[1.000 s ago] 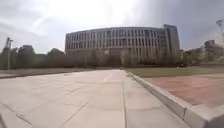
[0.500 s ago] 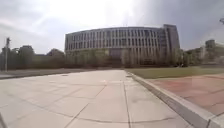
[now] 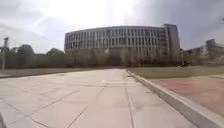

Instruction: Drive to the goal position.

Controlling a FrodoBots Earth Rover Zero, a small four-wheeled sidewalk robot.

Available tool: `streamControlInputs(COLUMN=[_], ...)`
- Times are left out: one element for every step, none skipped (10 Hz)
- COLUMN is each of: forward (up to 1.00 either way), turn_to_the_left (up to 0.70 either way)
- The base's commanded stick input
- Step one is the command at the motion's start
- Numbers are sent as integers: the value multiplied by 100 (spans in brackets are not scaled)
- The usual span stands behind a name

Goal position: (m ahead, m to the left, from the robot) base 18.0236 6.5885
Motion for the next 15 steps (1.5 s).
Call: streamControlInputs(forward=[70,70,70,70,70,70,70,70,70,70,70,70,70,70,70], turn_to_the_left=[0,0,0,0,0,0,0,0,0,0,0,0,0,0,0])
